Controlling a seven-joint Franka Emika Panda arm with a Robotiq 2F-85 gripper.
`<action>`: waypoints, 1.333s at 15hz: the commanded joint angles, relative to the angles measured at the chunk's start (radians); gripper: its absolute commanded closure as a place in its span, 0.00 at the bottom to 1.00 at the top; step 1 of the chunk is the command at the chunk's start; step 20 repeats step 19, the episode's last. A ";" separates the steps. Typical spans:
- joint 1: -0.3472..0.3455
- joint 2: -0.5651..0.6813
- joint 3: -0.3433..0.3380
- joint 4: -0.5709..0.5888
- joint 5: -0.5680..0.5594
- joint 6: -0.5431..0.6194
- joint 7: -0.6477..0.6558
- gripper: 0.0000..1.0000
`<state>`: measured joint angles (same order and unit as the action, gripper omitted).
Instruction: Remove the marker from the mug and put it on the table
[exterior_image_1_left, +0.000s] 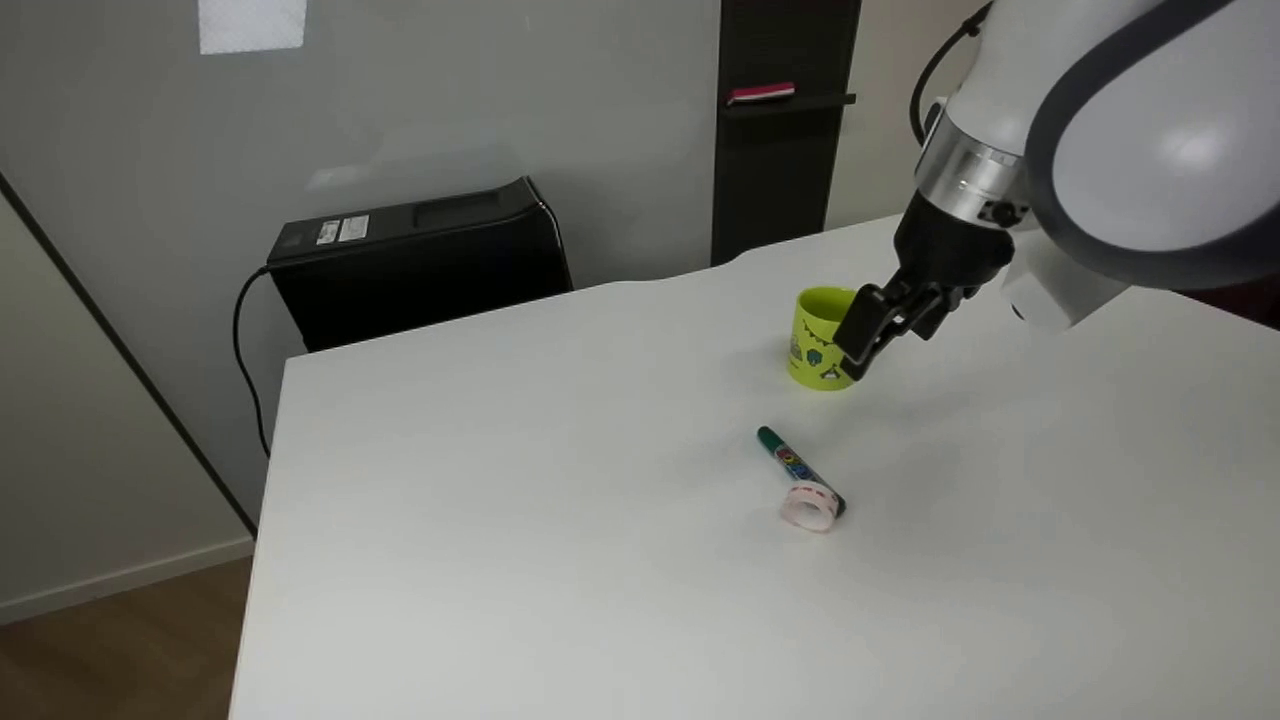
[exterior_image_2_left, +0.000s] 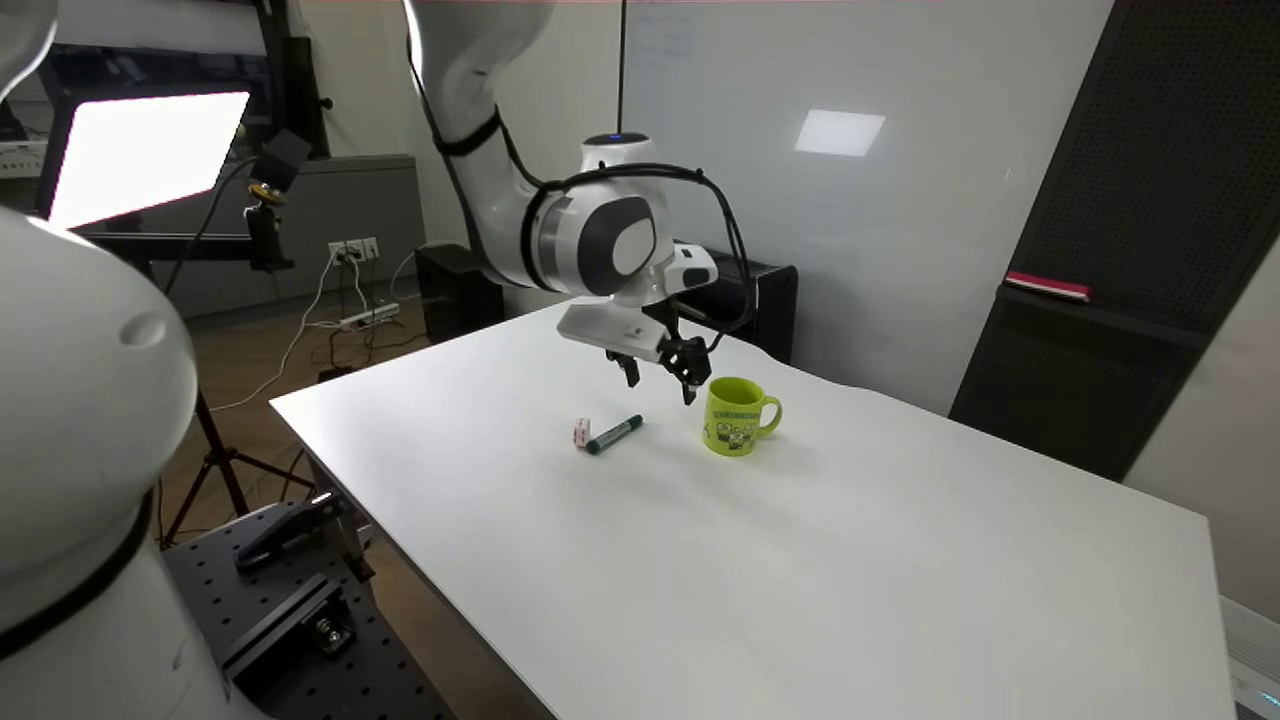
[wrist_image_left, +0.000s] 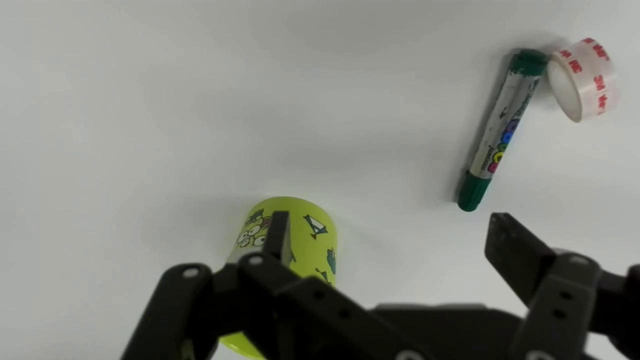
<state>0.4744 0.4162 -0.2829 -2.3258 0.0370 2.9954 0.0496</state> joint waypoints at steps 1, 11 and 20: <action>-0.070 -0.072 0.045 0.015 -0.079 -0.103 0.081 0.00; -0.212 -0.142 0.169 0.076 -0.085 -0.291 0.252 0.00; -0.260 -0.135 0.219 0.077 -0.089 -0.292 0.254 0.00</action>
